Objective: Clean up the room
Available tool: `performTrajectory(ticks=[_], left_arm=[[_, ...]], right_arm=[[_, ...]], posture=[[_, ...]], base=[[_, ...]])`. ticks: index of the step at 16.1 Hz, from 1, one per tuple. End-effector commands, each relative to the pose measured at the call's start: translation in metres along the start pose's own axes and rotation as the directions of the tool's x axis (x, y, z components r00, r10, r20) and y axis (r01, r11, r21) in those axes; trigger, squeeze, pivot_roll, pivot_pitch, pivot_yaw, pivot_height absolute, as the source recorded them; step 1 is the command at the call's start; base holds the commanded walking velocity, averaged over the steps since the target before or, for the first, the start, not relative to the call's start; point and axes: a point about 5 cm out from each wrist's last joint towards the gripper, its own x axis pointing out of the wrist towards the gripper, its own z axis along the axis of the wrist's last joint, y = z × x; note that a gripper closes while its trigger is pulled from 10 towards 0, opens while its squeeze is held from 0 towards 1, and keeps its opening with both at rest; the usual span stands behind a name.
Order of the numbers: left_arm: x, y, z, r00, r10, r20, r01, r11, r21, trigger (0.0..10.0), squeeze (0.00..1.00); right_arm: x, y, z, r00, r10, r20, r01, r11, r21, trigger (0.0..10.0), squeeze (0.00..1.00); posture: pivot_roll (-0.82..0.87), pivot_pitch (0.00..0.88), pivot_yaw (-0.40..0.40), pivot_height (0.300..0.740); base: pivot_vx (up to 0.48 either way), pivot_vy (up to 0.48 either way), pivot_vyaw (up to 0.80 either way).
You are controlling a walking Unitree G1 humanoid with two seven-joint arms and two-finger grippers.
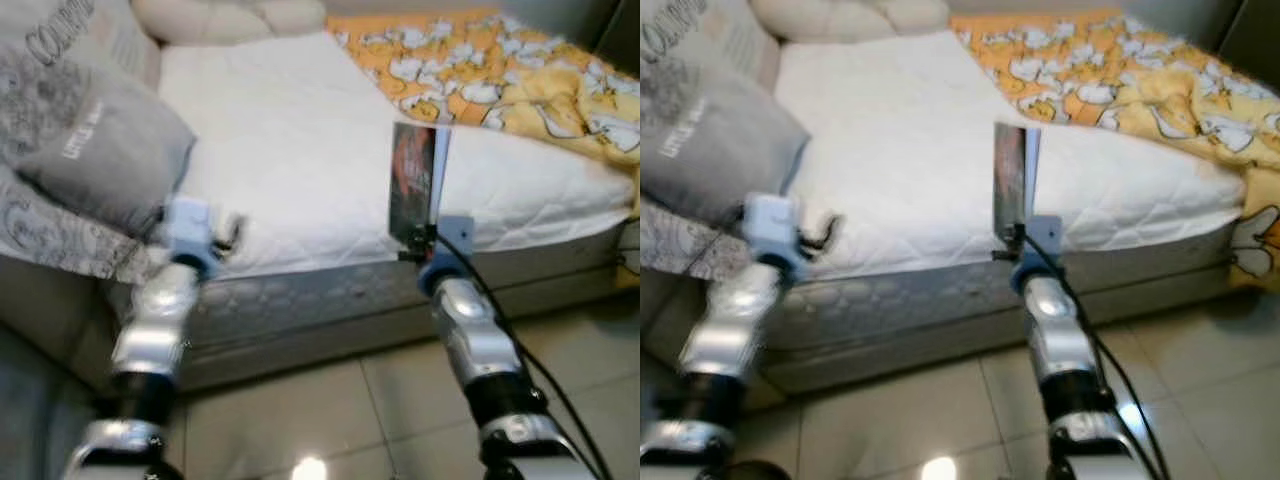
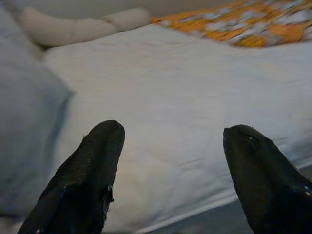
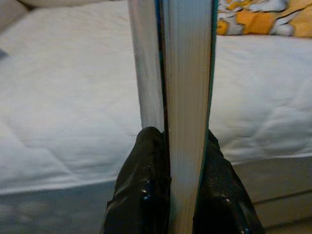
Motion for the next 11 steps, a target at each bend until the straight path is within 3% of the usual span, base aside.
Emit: performTrajectory(ticks=[1,3,11], left_arm=[[-0.0033,0.0126,-0.0011,0.999,0.034,-0.013,-0.034,0.999,0.019,10.0,0.0],[-0.0036,0.0128,-0.0012,0.999,0.034,-0.014,-0.034,0.999,0.018,10.0,0.0],[-0.0041,0.0136,-0.0007,0.999,0.033,-0.019,-0.032,0.999,0.016,10.0,0.0]], right_arm=[[0.0032,0.0072,0.0209,0.996,0.02,0.092,-0.018,1.0,-0.021,10.0,0.0],[0.0032,0.0073,0.0202,0.996,0.012,0.089,-0.012,1.0,0.006,10.0,0.0],[0.0036,0.0074,0.0196,0.996,0.013,0.083,-0.014,1.0,0.022,10.0,0.0]], posture=[[0.0,0.0,-0.002,0.74],[0.0,0.0,-0.002,0.74],[0.01,0.0,-0.003,0.74]], base=[[0.27,0.0,0.8],[0.268,0.0,0.8],[0.31,0.0,0.0]])
